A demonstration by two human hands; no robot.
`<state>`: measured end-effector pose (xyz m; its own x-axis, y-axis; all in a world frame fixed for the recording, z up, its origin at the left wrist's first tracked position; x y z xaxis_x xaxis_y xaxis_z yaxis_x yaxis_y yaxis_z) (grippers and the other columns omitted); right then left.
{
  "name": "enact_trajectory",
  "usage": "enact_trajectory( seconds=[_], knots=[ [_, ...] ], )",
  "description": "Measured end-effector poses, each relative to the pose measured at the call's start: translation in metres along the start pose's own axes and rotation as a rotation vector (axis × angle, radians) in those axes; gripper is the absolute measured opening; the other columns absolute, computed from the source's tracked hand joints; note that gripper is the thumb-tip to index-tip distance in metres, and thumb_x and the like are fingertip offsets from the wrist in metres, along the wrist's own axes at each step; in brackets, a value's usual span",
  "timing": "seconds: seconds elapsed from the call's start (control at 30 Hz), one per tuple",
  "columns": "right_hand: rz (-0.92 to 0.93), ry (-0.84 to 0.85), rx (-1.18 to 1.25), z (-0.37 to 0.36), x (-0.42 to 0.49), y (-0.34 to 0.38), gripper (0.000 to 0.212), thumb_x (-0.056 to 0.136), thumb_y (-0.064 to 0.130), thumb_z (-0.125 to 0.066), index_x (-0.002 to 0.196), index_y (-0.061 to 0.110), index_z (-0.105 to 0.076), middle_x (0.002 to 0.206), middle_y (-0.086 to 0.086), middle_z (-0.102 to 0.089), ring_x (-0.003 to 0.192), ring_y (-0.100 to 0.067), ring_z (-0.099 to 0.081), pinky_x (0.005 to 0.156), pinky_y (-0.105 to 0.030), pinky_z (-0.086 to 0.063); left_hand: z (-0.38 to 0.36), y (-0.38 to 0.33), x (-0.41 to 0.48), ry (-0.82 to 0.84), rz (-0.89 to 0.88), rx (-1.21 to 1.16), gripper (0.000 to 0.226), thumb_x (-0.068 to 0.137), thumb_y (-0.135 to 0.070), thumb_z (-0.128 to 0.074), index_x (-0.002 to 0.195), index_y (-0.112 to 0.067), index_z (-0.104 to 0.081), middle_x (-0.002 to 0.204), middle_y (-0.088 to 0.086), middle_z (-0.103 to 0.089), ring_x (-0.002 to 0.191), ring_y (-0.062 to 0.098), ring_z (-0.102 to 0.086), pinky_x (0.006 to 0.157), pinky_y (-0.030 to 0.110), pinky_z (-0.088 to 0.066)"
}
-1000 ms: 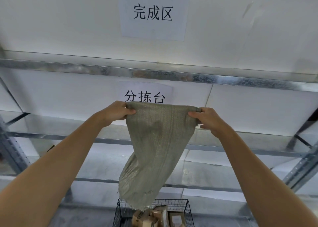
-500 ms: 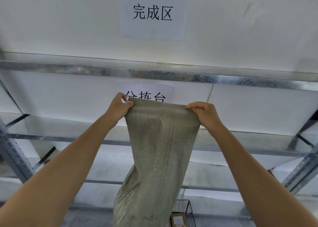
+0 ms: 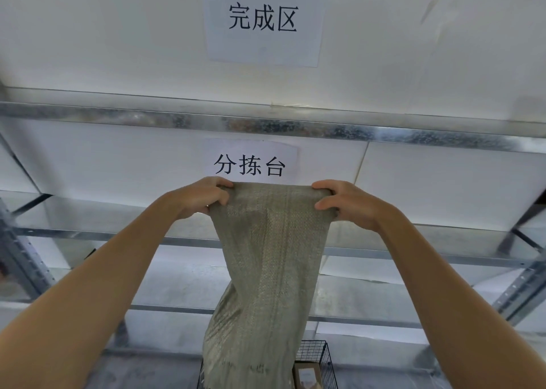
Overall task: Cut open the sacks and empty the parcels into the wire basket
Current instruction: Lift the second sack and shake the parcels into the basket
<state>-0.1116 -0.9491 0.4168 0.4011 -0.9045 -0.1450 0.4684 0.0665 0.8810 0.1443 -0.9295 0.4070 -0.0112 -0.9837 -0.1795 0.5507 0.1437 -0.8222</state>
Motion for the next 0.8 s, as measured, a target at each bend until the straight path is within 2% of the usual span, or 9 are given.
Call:
enact_trajectory(
  seconds=[0.17,0.3,0.43,0.53,0.6,0.63,0.7,0.8],
  knots=[
    [-0.022,0.040,-0.057,-0.005,0.002,-0.005,0.056,0.088,0.000,-0.058,0.139,0.013,-0.040,0.127,-0.006,-0.045,0.100,-0.015,-0.053,0.072,-0.022,-0.052,-0.006,0.003,-0.003,0.099,0.000,0.130,0.055,0.087,-0.010,-0.059,0.138,-0.012,-0.038,0.128,0.004,-0.046,0.102,0.012,-0.051,0.073,0.021,-0.047],
    [0.007,-0.063,-0.087,0.004,0.004,-0.007,0.041,0.087,-0.004,-0.055,0.125,0.013,-0.054,0.118,-0.009,-0.053,0.101,-0.021,-0.054,0.085,-0.033,-0.051,-0.017,0.002,-0.006,0.157,-0.007,0.306,0.056,0.082,-0.022,-0.070,0.131,-0.010,-0.045,0.125,0.004,-0.050,0.108,0.017,-0.051,0.077,0.021,-0.047],
    [0.027,-0.213,0.022,0.016,0.001,-0.012,0.030,0.090,-0.003,-0.052,0.115,0.010,-0.062,0.105,-0.008,-0.061,0.094,-0.021,-0.058,0.081,-0.031,-0.051,-0.021,0.003,-0.002,0.147,-0.035,0.343,0.035,0.085,-0.018,-0.066,0.117,-0.005,-0.058,0.114,0.007,-0.059,0.101,0.018,-0.055,0.072,0.021,-0.047],
    [0.031,-0.147,0.160,0.014,-0.004,-0.015,0.025,0.090,0.001,-0.056,0.113,0.009,-0.063,0.101,-0.006,-0.063,0.092,-0.018,-0.059,0.081,-0.029,-0.051,-0.017,0.007,-0.001,0.115,-0.014,0.239,0.012,0.090,-0.019,-0.059,0.092,-0.007,-0.061,0.092,0.004,-0.053,0.085,0.014,-0.051,0.068,0.021,-0.046],
    [0.007,-0.013,0.176,0.006,-0.009,-0.014,0.021,0.088,0.006,-0.062,0.108,0.011,-0.062,0.104,-0.007,-0.061,0.094,-0.018,-0.059,0.083,-0.030,-0.053,-0.011,0.012,-0.002,0.099,0.011,0.136,0.018,0.090,-0.024,-0.059,0.085,-0.007,-0.060,0.089,0.007,-0.048,0.083,0.016,-0.049,0.070,0.025,-0.048],
    [-0.004,0.039,0.121,0.003,-0.011,-0.014,0.022,0.086,0.008,-0.065,0.108,0.011,-0.061,0.106,-0.009,-0.060,0.095,-0.018,-0.058,0.085,-0.032,-0.052,-0.009,0.015,-0.002,0.094,0.016,0.090,0.024,0.086,-0.029,-0.060,0.091,-0.005,-0.062,0.096,0.010,-0.051,0.089,0.019,-0.052,0.073,0.028,-0.051],
    [-0.015,0.105,-0.042,-0.002,-0.013,-0.015,0.030,0.084,0.012,-0.068,0.113,0.009,-0.058,0.103,-0.010,-0.055,0.088,-0.017,-0.052,0.077,-0.031,-0.047,-0.004,0.020,0.000,0.073,0.020,-0.004,0.046,0.073,-0.037,-0.061,0.107,-0.007,-0.064,0.117,0.012,-0.054,0.106,0.025,-0.054,0.083,0.034,-0.054],
    [-0.051,0.136,-0.230,-0.009,-0.013,-0.019,0.048,0.080,0.018,-0.073,0.122,0.015,-0.049,0.109,-0.002,-0.053,0.091,-0.013,-0.050,0.074,-0.024,-0.042,-0.002,0.024,-0.002,0.082,0.035,-0.119,0.057,0.067,-0.040,-0.067,0.114,-0.008,-0.063,0.122,0.014,-0.057,0.110,0.027,-0.056,0.090,0.039,-0.053]
  ],
)
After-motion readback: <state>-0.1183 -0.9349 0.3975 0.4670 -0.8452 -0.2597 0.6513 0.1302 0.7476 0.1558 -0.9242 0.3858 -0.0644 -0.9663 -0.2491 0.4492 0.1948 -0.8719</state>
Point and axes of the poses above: each hand's wrist, its own x-axis towards the middle knuckle, its own z-axis out of the back of the hand, y = z × x, the point moved 8 cm from there along x, towards the middle knuckle
